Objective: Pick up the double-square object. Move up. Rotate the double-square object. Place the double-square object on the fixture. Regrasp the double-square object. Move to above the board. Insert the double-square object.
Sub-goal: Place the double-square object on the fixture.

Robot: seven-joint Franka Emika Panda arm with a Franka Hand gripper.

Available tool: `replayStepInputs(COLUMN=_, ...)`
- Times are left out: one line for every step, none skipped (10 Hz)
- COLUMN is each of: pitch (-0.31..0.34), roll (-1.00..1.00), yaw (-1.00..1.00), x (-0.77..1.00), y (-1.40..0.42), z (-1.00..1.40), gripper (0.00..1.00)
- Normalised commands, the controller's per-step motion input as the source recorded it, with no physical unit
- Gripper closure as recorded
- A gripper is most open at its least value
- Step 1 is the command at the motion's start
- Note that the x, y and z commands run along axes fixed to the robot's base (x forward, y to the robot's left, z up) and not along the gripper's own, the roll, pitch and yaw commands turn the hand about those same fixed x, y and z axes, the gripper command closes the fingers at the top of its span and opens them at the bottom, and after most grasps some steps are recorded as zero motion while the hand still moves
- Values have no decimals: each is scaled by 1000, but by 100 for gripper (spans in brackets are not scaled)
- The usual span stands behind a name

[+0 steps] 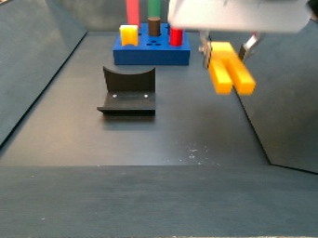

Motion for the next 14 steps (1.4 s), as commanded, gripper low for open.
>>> replayStepInputs(pitch=30, roll=-72, yaw=15, x=-9, y=-14, z=777, gripper=100)
replayStepInputs(pitch=41, roll=-84, yaw=15, x=-1, y=-14, z=563, gripper=100)
replayStepInputs(pitch=44, roll=-88, yaw=14, x=6, y=-12, z=458, gripper=100)
replayStepInputs(pitch=54, roll=-99, yaw=13, x=8, y=-11, z=245, gripper=100)
replayStepInputs(pitch=177, roll=-324, yaw=411, x=1000, y=-804, z=201, gripper=100)
replayStepInputs(pitch=177, roll=-320, yaw=402, x=1000, y=-796, z=157, gripper=100)
replayStepInputs(pitch=202, roll=-205, yaw=284, x=1000, y=-720, z=148, gripper=100)
replayStepInputs(pitch=195, roll=-144, yaw=188, x=1000, y=-644, z=134, gripper=100)
replayStepInputs(pitch=164, roll=-119, yaw=103, x=1000, y=-539, z=108, gripper=100)
replayStepInputs(pitch=150, roll=-112, yaw=61, x=1000, y=-476, z=96, gripper=100)
replayStepInputs(pitch=147, roll=-104, yaw=41, x=1000, y=-423, z=91, gripper=100)
replayStepInputs(pitch=136, roll=-87, yaw=31, x=1000, y=-363, z=77, gripper=100)
replayStepInputs(pitch=134, roll=-73, yaw=26, x=1000, y=-318, z=70, gripper=100)
replayStepInputs(pitch=136, roll=-56, yaw=24, x=1000, y=-274, z=61, gripper=100)
